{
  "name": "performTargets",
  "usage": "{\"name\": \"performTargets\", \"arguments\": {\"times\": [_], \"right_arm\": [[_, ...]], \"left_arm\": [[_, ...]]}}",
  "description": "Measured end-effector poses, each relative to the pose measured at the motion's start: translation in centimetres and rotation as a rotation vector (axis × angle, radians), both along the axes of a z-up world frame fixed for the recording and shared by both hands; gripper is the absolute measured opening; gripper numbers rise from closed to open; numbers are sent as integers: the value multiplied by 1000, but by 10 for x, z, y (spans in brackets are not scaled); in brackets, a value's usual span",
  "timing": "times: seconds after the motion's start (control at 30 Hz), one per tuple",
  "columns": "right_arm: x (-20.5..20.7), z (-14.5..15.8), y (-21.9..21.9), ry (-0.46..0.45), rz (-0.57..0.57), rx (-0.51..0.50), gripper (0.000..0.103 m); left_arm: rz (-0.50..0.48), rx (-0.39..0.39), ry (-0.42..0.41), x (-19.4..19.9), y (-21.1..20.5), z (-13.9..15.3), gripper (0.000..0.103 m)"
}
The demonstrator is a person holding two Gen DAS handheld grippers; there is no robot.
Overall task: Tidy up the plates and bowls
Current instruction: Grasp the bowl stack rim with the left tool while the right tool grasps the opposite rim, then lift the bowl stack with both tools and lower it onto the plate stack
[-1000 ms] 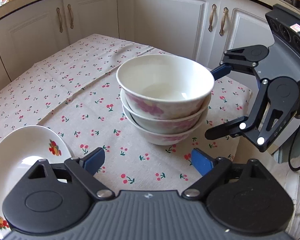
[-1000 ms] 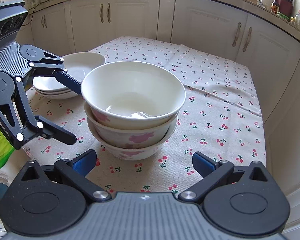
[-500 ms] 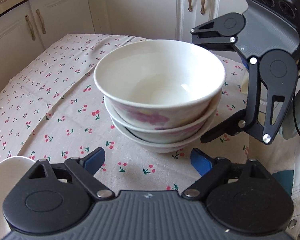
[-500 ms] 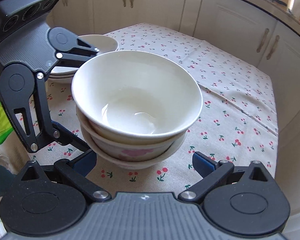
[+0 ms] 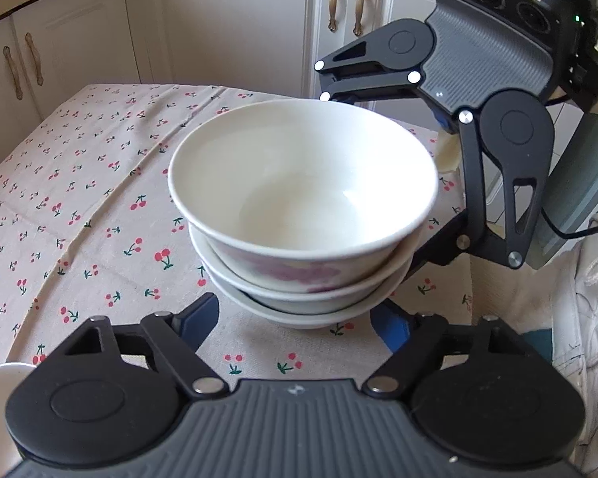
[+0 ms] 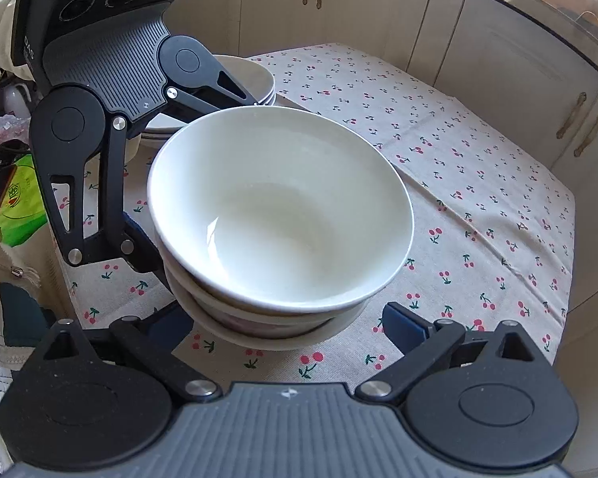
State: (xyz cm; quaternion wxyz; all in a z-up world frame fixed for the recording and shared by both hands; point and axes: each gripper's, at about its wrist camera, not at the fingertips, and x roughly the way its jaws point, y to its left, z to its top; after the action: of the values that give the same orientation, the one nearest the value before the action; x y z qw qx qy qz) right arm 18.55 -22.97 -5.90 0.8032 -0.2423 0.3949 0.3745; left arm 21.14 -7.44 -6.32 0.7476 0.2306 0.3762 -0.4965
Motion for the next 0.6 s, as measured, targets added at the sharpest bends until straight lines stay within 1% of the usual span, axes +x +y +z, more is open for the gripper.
{"name": "performTargets", "arguments": {"times": [0.13,0.2,0.47,0.53,0.6], "right_arm": [[4,-2,0,15,19,1,98],[5,-1,1,23,27,3,96],[8,4,0,32,45,7,96],[8,4,1,40,53,10,92],[7,3,3,35,56,2,92]], "left_arm": [[-27,-27,17,3,3,2,81],[-39,-23,14,3,3,3,80],[-79,-16,15,4,2,3,81],[-84,-17,17,5,2,2,80],[-88,-20,19,6,2,1,81]]}}
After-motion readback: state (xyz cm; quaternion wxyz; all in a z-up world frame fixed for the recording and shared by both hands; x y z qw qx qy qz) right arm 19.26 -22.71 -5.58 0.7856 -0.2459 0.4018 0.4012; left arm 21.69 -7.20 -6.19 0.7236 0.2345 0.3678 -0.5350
